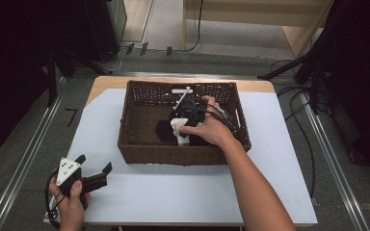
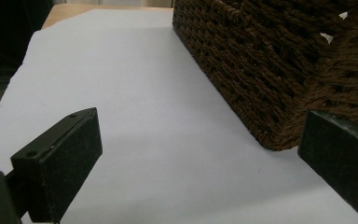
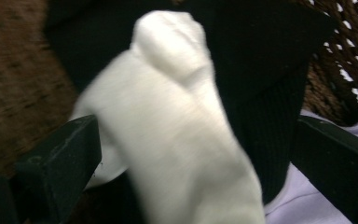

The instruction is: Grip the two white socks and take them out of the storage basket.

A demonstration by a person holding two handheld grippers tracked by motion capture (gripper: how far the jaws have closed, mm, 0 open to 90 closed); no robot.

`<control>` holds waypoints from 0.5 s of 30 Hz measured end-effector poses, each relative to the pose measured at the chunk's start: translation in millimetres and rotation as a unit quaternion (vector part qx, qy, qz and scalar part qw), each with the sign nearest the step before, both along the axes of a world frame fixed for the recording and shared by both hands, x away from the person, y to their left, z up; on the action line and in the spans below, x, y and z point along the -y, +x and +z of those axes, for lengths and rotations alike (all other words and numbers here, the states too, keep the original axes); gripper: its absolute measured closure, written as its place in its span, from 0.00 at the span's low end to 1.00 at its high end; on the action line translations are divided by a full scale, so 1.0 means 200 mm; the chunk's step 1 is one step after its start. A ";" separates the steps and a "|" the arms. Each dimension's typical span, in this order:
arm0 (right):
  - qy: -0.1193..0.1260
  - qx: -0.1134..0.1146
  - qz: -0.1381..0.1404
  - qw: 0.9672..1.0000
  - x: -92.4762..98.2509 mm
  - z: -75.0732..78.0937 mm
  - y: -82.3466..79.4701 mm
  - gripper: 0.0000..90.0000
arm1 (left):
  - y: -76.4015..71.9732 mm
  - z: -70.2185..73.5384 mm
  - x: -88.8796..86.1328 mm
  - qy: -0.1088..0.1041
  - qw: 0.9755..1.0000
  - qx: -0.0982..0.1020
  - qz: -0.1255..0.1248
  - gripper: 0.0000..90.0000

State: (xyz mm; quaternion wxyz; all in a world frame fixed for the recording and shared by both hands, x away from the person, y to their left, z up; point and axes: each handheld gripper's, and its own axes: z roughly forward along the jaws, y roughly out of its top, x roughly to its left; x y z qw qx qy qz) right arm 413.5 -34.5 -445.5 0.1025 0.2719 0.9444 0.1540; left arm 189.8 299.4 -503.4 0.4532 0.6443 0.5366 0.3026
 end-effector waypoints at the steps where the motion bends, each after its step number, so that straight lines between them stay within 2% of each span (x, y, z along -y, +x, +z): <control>1: -0.003 0.005 -0.005 1.000 -0.01 -0.01 0.01 0.03 | 0.00 0.00 0.00 0.000 1.000 0.000 0.000 0.00; 2: -0.004 0.004 -0.008 1.000 -0.01 -0.02 0.01 0.05 | 0.00 0.00 0.00 -0.001 1.000 0.000 0.000 0.00; 3: -0.004 0.003 -0.009 1.000 -0.01 -0.03 0.02 0.11 | 0.00 0.00 0.00 -0.002 1.000 0.000 0.000 0.00; 4: -0.006 0.001 -0.003 1.000 -0.01 -0.03 0.02 0.23 | 0.00 0.00 0.00 -0.001 1.000 -0.001 -0.001 0.00; 6: 0.002 -0.024 0.022 0.999 -0.01 -0.04 0.01 0.50 | 0.00 0.00 0.00 -0.001 1.000 -0.001 -0.001 0.00; 7: 0.002 -0.033 0.032 0.999 -0.01 -0.04 0.01 0.58 | 0.00 0.00 0.00 0.000 1.000 -0.001 -0.002 0.00; 10: 0.008 -0.046 0.039 0.998 0.00 -0.03 0.01 0.81 | 0.00 0.00 0.00 -0.001 1.000 -0.001 -0.001 0.00; 12: 0.016 -0.050 0.043 0.998 0.01 -0.01 0.01 0.85 | 0.00 0.00 0.00 0.000 1.000 0.000 -0.001 0.00; 15: 0.015 -0.048 0.055 0.997 0.03 0.02 0.00 0.87 | 0.00 0.00 0.00 0.000 1.000 0.000 -0.001 0.00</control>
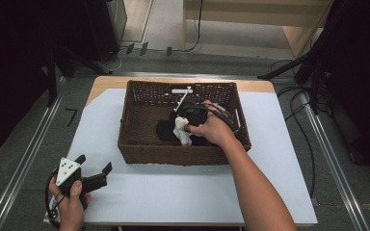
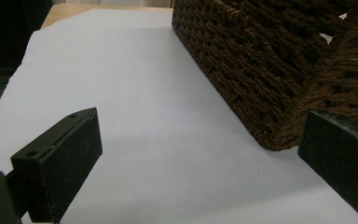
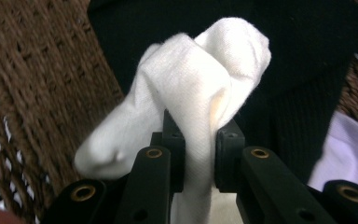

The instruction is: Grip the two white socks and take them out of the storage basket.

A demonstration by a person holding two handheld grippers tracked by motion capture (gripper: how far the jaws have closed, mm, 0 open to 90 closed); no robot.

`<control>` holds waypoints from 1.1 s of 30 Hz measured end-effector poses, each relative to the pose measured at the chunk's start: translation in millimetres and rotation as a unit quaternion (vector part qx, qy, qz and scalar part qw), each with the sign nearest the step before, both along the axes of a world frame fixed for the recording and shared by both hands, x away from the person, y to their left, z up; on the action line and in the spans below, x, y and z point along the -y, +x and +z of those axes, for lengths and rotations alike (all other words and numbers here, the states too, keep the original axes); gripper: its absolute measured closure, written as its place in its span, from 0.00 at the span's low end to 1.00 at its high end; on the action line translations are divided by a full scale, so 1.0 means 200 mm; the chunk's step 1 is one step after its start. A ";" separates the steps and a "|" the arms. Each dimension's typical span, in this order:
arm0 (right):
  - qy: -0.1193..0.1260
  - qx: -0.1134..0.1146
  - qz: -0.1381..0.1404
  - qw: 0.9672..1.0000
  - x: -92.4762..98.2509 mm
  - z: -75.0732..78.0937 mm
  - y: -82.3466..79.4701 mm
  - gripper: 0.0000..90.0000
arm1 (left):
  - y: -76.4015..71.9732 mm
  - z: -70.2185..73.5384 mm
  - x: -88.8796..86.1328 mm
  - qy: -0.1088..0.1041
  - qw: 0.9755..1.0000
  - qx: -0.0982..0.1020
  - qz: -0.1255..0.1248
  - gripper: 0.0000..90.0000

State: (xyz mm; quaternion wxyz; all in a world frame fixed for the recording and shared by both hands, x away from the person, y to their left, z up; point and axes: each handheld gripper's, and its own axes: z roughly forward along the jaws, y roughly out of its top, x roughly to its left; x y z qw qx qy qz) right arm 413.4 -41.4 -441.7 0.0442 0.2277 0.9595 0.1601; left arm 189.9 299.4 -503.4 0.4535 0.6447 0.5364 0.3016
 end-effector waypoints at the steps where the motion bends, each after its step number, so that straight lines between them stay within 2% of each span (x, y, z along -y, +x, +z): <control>1: -0.002 0.002 0.003 1.000 0.01 0.01 0.00 0.87 | 0.00 0.00 0.00 0.001 1.000 0.000 -0.001 0.00; 5: 0.004 0.006 0.014 1.000 0.05 0.06 -0.02 0.88 | 0.00 0.00 0.00 0.003 1.000 -0.001 0.001 0.00; 12: 0.001 0.030 0.036 0.999 0.11 0.17 -0.04 0.88 | 0.00 0.00 0.00 0.004 1.000 -0.002 0.001 0.00; 18: 0.010 0.039 0.034 0.999 0.17 0.27 -0.05 0.88 | 0.00 0.00 0.00 0.003 1.000 -0.001 0.001 0.00; 24: 0.018 0.042 0.038 0.998 0.24 0.33 -0.05 0.88 | 0.00 0.00 0.00 0.004 1.000 -0.001 0.001 0.00; 33: 0.024 0.048 0.026 0.998 0.34 0.42 -0.06 0.88 | 0.00 0.00 0.00 0.005 1.000 -0.002 0.001 0.00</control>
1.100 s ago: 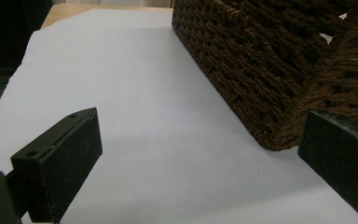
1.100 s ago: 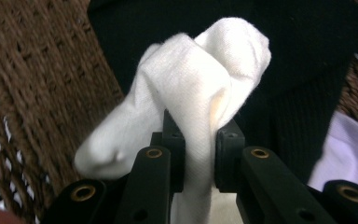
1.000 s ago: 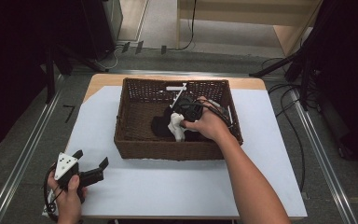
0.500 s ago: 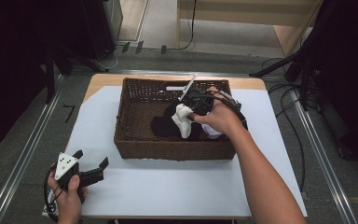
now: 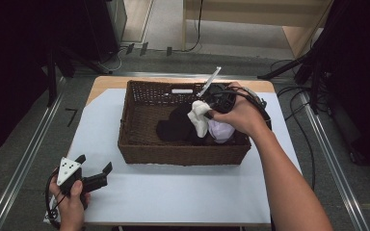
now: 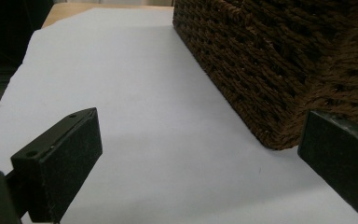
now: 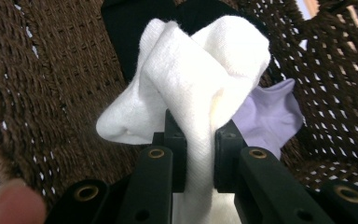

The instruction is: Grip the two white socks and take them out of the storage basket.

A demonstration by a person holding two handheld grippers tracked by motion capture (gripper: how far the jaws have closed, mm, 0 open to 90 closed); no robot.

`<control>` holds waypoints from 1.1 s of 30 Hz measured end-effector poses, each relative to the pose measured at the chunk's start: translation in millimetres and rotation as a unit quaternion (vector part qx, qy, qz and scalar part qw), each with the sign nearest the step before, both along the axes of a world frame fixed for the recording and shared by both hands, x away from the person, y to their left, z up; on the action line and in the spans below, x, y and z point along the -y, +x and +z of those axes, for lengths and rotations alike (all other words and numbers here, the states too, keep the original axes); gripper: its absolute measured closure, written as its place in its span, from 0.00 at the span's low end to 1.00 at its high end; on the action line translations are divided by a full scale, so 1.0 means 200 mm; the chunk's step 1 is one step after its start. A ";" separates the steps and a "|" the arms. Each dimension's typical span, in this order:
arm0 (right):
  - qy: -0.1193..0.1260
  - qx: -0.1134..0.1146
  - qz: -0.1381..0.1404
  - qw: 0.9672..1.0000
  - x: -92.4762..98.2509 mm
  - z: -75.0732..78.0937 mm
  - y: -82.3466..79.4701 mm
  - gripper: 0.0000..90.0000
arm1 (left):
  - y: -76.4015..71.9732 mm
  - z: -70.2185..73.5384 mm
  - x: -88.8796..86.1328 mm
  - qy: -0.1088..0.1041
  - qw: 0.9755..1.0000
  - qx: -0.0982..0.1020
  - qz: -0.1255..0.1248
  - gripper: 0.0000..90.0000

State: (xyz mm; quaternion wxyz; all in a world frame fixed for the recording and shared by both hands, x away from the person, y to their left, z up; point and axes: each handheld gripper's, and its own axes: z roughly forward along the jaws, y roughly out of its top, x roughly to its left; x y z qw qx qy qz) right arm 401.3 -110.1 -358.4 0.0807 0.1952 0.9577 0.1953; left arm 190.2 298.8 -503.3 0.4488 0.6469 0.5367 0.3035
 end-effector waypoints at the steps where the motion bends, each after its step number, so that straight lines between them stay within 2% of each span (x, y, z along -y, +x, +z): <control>1: 0.000 0.001 0.000 1.000 0.01 0.01 0.00 0.88 | 0.00 0.00 0.00 0.000 1.000 0.000 0.000 0.00; 6: -0.001 0.005 -0.004 1.000 0.04 0.04 -0.01 0.88 | 0.00 0.00 0.00 0.000 1.000 0.001 0.000 0.00; 20: -0.015 0.006 -0.007 1.000 0.12 0.05 -0.01 0.88 | 0.00 0.00 0.00 0.001 1.000 0.001 0.000 0.00; 33: -0.017 0.010 -0.024 1.000 0.26 0.11 -0.02 0.88 | 0.00 0.00 0.00 0.003 1.000 -0.002 0.001 0.00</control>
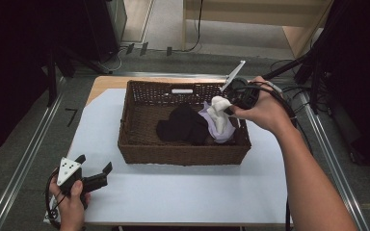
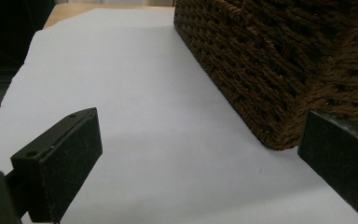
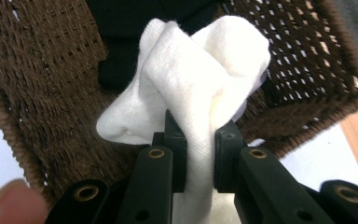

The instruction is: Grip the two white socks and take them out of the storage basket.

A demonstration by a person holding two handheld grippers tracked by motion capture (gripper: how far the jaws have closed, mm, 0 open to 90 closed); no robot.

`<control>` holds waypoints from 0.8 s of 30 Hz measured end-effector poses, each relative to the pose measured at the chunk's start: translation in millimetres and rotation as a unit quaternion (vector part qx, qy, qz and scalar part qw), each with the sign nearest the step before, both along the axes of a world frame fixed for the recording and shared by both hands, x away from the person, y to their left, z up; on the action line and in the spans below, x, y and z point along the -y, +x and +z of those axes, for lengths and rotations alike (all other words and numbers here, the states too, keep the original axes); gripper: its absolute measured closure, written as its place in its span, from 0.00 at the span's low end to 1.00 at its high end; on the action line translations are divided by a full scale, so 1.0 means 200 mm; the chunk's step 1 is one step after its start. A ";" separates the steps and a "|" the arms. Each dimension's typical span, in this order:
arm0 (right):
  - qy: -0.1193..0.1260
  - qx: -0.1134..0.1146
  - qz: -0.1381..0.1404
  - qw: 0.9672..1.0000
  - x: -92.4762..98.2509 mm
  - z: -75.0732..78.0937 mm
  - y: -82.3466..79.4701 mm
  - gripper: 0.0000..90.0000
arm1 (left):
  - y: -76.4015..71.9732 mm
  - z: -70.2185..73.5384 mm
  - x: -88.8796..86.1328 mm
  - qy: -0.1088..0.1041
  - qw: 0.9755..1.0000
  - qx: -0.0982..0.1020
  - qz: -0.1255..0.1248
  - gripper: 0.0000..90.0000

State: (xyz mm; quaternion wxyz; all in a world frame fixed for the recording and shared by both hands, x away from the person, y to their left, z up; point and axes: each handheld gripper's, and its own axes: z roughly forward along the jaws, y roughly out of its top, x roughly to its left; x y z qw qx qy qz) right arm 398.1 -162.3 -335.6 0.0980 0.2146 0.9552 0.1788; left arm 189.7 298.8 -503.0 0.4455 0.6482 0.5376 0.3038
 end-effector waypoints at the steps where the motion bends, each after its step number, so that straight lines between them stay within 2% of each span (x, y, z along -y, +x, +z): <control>1: 0.002 0.001 -0.002 1.000 0.01 0.01 0.00 0.88 | 0.00 0.00 0.00 0.000 1.000 0.000 0.000 0.00; 8: 0.003 0.005 -0.012 1.000 0.09 0.06 -0.01 0.88 | 0.00 0.00 0.00 0.000 1.000 0.000 0.000 0.00; 15: -0.006 0.005 -0.023 1.000 0.18 0.06 -0.01 0.88 | 0.00 0.00 0.00 -0.001 1.000 0.000 0.000 0.00; 24: 0.001 0.006 -0.042 0.999 0.32 0.08 -0.02 0.88 | 0.00 0.00 0.00 -0.002 1.000 0.000 0.001 0.00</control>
